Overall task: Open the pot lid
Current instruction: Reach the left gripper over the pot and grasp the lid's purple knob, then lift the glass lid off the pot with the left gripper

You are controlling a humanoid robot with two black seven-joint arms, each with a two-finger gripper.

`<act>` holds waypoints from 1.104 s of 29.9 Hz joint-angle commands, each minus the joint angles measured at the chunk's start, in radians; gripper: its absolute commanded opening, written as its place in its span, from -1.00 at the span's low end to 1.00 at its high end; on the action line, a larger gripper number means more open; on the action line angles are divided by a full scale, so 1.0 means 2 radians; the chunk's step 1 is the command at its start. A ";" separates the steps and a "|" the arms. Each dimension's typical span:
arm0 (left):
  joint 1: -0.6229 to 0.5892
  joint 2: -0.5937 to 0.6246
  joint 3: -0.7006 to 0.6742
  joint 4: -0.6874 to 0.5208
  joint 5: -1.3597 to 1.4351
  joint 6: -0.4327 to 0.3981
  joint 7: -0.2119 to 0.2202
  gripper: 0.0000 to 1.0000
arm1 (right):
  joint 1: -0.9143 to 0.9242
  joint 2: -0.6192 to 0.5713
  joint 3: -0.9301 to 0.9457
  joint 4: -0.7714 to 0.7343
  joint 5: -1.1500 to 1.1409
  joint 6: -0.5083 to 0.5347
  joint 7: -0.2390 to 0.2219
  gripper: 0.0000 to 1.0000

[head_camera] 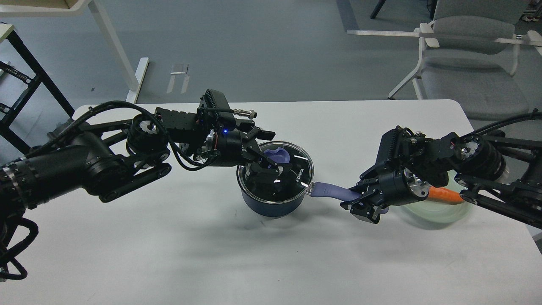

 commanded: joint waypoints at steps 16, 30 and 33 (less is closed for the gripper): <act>0.020 -0.018 0.005 0.027 0.011 0.015 0.000 0.91 | 0.000 0.000 0.001 0.000 0.000 0.000 0.000 -0.35; 0.017 -0.018 0.006 0.022 0.026 0.020 0.000 -0.43 | 0.000 0.000 0.001 0.002 0.001 -0.001 0.000 -0.34; 0.014 -0.015 0.005 0.016 0.026 0.020 0.000 -0.45 | 0.000 0.000 0.001 0.002 0.000 -0.001 0.000 -0.34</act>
